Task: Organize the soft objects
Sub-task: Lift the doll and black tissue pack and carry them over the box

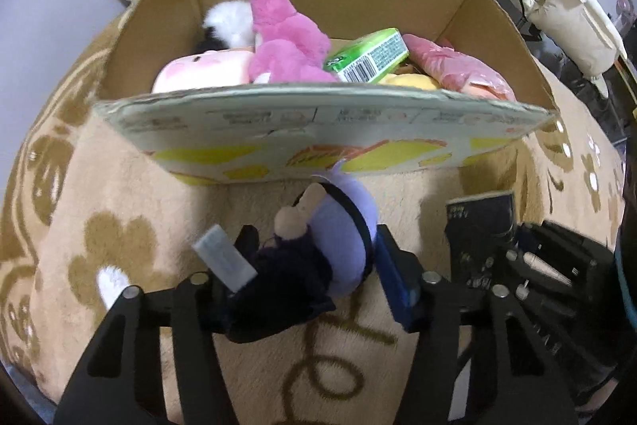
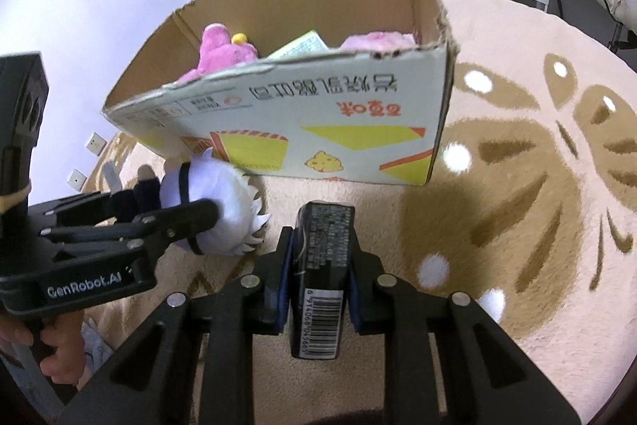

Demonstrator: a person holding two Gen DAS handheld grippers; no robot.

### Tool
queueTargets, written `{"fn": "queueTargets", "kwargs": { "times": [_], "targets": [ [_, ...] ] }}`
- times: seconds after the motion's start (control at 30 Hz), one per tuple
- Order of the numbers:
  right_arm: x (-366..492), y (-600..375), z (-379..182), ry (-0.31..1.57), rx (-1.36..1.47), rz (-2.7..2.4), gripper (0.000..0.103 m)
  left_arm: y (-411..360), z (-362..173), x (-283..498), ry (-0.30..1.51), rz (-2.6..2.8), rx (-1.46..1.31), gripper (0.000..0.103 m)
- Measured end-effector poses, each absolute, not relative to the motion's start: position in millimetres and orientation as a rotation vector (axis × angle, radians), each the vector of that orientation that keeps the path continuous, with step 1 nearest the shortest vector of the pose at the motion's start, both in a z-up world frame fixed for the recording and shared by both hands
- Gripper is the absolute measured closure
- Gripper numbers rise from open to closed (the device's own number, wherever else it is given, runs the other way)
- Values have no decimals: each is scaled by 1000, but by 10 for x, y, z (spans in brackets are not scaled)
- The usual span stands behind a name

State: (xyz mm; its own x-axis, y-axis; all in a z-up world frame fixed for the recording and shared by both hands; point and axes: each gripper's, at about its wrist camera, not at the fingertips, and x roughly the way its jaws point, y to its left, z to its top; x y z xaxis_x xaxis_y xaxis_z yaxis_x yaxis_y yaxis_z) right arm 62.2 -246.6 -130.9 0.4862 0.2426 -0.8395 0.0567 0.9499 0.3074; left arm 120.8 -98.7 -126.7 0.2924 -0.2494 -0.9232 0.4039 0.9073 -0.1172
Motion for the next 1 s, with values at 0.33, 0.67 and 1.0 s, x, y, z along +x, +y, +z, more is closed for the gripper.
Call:
{"fn": "queueTargets", "kwargs": {
  "times": [0.33,0.67,1.0],
  "targets": [
    [385,-2543,-1071,999,303,128,81,-734,-806,993,1053,-351,165,48],
    [248,-2519,-681,902,283,140,81,-488,-310,778,902,-304,138,48],
    [370,-2519,-303,813,247,131,81,-431,25,904,765,-256,158,48]
  ]
}}
